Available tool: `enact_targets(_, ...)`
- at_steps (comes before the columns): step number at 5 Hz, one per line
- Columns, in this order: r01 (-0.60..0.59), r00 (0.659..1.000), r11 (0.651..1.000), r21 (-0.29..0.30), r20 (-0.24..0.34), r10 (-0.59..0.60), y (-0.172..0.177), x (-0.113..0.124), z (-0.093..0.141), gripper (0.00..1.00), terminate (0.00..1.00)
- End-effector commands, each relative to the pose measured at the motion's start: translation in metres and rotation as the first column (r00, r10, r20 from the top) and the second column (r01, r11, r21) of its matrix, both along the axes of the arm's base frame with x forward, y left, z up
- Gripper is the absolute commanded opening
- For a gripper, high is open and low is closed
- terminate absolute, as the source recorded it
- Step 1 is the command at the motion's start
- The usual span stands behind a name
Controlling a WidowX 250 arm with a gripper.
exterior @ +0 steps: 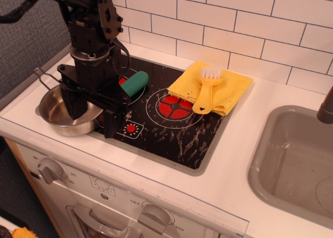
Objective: Place the cucumber on the front right edge of the stove
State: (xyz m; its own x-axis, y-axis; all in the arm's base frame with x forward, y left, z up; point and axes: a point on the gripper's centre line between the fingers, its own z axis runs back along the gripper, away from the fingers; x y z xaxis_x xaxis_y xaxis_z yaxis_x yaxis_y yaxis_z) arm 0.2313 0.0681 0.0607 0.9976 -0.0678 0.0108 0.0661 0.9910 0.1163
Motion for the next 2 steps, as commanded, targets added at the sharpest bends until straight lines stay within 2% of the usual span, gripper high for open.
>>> enact_targets(1, 0.000, 1.000, 1.000, 0.000, 0.000, 0.000, 0.000, 0.000, 0.000, 1.00, 0.00)
enact_targets(2, -0.006, 1.000, 1.000, -0.005, 0.019, 0.007, 0.007, 0.024, 0.011, 1.00, 0.00)
